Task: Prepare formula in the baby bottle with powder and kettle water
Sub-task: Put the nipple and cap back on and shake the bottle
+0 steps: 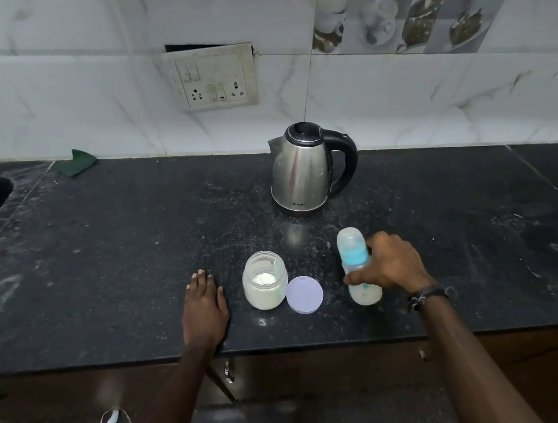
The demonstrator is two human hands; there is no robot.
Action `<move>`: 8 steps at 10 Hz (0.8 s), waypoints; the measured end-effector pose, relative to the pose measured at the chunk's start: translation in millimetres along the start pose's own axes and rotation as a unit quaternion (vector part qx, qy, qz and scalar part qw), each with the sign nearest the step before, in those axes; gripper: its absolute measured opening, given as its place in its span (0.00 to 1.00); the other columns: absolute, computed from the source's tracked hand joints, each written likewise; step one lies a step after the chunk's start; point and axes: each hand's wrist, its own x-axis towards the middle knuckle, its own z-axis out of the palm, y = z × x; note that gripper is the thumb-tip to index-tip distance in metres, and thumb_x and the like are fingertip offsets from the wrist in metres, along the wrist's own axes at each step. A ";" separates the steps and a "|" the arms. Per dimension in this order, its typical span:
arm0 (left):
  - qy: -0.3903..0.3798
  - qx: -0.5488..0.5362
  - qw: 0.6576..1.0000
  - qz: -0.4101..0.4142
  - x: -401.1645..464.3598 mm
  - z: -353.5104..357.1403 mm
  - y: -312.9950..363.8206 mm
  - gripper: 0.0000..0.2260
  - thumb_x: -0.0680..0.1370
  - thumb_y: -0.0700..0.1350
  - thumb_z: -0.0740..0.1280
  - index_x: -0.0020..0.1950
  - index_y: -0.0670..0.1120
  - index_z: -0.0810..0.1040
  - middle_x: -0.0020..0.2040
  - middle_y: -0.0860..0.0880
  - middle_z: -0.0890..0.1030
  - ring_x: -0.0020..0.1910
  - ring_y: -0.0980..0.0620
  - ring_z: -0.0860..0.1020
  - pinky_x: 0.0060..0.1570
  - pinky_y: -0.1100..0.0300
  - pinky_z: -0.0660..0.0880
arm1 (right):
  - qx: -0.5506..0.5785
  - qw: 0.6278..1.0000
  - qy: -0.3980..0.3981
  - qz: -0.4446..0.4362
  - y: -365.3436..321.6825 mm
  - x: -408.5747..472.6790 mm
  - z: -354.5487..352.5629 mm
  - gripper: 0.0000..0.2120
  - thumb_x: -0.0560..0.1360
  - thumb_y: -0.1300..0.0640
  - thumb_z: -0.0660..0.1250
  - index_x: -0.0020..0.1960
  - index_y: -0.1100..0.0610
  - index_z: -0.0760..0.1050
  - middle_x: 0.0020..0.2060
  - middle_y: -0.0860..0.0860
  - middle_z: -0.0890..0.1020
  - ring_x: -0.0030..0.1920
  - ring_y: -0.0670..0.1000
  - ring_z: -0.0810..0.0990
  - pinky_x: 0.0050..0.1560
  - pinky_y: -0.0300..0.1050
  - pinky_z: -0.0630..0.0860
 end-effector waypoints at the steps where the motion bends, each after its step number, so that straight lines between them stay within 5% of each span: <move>1: 0.004 -0.001 1.000 0.008 1.9 -1.6 0.1 0.22 0.80 0.46 0.57 0.66 0.33 0.76 0.70 0.34 0.73 0.71 0.36 0.71 0.72 0.42 0.66 | 0.064 0.998 -0.018 -0.009 3.1 0.6 1.8 0.25 0.60 0.45 0.82 0.52 0.54 0.82 0.49 0.50 0.85 0.48 0.50 0.83 0.50 0.50 0.81; 2: -0.003 0.000 1.000 0.002 0.5 -0.4 1.2 0.22 0.80 0.46 0.57 0.66 0.33 0.76 0.70 0.34 0.73 0.71 0.36 0.71 0.73 0.43 0.65 | 0.005 0.999 0.026 0.025 3.1 0.8 -4.1 0.29 0.56 0.39 0.81 0.49 0.54 0.79 0.45 0.50 0.83 0.45 0.53 0.82 0.44 0.48 0.78; 3: 0.004 0.001 1.000 0.004 1.8 -0.9 -0.5 0.22 0.80 0.46 0.56 0.67 0.33 0.76 0.70 0.34 0.73 0.71 0.36 0.70 0.73 0.43 0.65 | 0.078 0.997 -0.022 0.014 2.9 -2.1 -6.1 0.24 0.57 0.42 0.82 0.47 0.53 0.82 0.45 0.50 0.85 0.44 0.48 0.84 0.45 0.49 0.81; 5: 0.004 0.001 1.000 0.007 1.5 1.3 -2.1 0.22 0.80 0.46 0.56 0.67 0.33 0.76 0.70 0.33 0.73 0.71 0.35 0.71 0.72 0.42 0.66 | -0.021 0.998 0.019 0.055 -3.1 0.3 -18.8 0.33 0.58 0.38 0.80 0.54 0.55 0.74 0.47 0.51 0.80 0.47 0.55 0.81 0.47 0.50 0.78; 7: 0.000 0.002 1.000 0.005 1.2 2.2 -2.2 0.22 0.80 0.46 0.56 0.67 0.33 0.76 0.70 0.33 0.73 0.71 0.35 0.71 0.72 0.42 0.66 | 0.092 0.995 -0.041 -0.007 0.0 1.6 -20.9 0.17 0.59 0.47 0.82 0.43 0.52 0.83 0.41 0.48 0.86 0.42 0.48 0.85 0.49 0.53 0.82; 8: 0.005 0.004 1.000 0.008 2.3 1.8 -2.0 0.22 0.80 0.46 0.57 0.67 0.33 0.76 0.70 0.33 0.73 0.71 0.35 0.71 0.72 0.42 0.66 | -0.010 0.999 0.041 0.014 -1.5 3.5 -16.4 0.27 0.57 0.40 0.80 0.49 0.54 0.81 0.45 0.51 0.84 0.44 0.53 0.83 0.45 0.49 0.79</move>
